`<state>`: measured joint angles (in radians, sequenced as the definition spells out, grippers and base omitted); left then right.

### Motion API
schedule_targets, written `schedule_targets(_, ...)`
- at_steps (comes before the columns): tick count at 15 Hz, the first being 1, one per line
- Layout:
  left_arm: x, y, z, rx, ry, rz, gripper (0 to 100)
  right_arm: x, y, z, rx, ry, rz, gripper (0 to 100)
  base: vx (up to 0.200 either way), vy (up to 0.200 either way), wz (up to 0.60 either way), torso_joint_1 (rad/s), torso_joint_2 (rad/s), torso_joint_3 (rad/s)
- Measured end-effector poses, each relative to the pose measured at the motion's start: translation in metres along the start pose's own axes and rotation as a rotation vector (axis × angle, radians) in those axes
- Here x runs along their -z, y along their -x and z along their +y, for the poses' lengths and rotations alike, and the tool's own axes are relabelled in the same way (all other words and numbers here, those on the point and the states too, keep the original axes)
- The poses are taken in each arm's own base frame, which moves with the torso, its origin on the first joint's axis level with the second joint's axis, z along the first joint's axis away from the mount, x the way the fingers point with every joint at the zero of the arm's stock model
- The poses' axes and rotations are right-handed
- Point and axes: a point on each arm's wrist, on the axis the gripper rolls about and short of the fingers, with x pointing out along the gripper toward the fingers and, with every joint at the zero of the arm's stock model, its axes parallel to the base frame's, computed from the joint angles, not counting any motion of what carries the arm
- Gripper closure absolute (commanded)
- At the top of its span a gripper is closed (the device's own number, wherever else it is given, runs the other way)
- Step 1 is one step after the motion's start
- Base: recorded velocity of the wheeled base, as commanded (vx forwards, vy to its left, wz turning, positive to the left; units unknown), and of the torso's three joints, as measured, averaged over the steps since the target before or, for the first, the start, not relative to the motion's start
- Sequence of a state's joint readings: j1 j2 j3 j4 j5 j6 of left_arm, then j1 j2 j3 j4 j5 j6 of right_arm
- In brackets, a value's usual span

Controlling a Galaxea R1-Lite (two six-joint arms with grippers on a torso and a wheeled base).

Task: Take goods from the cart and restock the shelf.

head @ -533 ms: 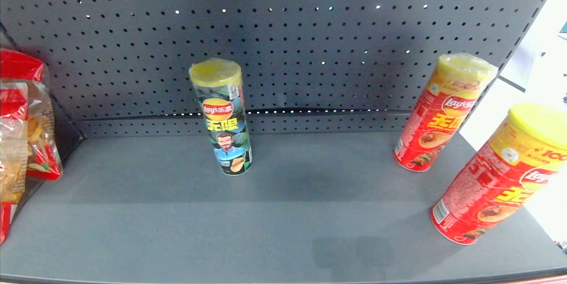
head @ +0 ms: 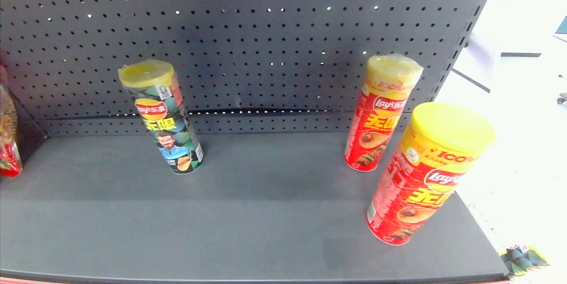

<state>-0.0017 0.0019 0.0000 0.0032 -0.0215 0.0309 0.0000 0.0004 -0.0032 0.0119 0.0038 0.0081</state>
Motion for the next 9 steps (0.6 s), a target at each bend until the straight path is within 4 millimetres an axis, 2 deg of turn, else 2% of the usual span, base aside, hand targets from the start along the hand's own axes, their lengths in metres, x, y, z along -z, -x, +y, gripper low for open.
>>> schedule_targets(9,0.0000,0.0000,0.0000,0.001,0.000,0.000,0,0.0000,0.0000,0.0000,0.000,-0.001,0.000,0,0.000,-0.200,0.00,0.002,0.00,0.003)
